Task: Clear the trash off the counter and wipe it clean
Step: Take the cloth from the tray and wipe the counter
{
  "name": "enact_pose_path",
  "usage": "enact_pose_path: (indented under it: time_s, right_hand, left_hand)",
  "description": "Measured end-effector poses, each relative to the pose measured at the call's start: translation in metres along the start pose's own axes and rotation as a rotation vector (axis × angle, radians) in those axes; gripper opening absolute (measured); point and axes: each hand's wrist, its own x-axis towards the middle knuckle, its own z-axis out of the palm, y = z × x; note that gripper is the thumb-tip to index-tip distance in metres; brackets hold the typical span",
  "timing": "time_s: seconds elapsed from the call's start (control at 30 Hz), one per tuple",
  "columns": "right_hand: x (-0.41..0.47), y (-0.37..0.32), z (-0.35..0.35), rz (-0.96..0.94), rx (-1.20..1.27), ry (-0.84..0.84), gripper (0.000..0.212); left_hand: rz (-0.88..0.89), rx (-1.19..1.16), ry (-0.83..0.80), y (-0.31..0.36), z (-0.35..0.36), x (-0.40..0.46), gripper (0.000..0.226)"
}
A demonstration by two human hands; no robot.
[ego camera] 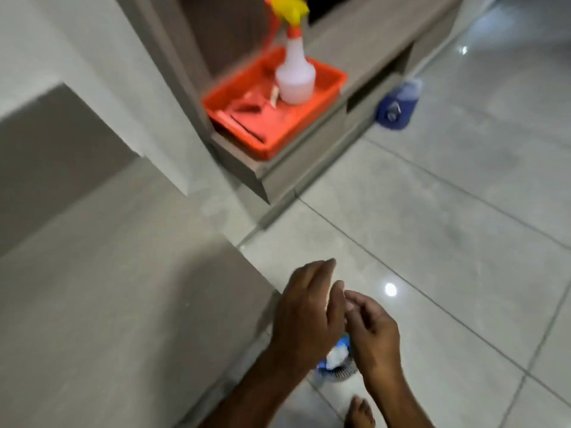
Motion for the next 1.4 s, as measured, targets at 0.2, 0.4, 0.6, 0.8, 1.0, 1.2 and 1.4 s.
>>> enact_pose_path:
  time_s: [0.2,0.4,0.6,0.8,1.0,1.2,1.4]
  right_hand:
    - [0.019,-0.167,0.094,-0.451,-0.111,-0.063,0.019]
    - [0.106,-0.279,0.190,-0.715,-0.451,-0.082,0.028]
    - [0.219,-0.290,0.239,-0.540,-0.949,-0.124,0.025]
    - [0.267,-0.267,0.258,-0.581,-1.212,-0.213,0.020]
    - [0.271,-0.270,0.263,-0.668,-1.072,-0.099,0.020]
    - [0.192,-0.292,0.215,-0.962,-0.675,0.229,0.025]
    - [0.099,-0.205,0.099,-0.874,-0.625,0.176,0.024]
  left_hand:
    - [-0.171,0.351,0.160,-0.102,-0.102,0.112,0.041]
    - [-0.615,0.581,-0.167,-0.211,-0.123,0.162,0.085]
    - [-0.604,0.606,-0.116,-0.231,-0.110,0.166,0.097]
    - [-0.594,0.628,-0.140,-0.234,-0.110,0.169,0.093]
    - [-0.601,0.575,-0.125,-0.236,-0.110,0.169,0.093]
    - [-0.590,0.604,-0.058,-0.237,-0.107,0.167,0.087]
    - [-0.334,0.687,-0.051,-0.199,-0.118,0.159,0.063]
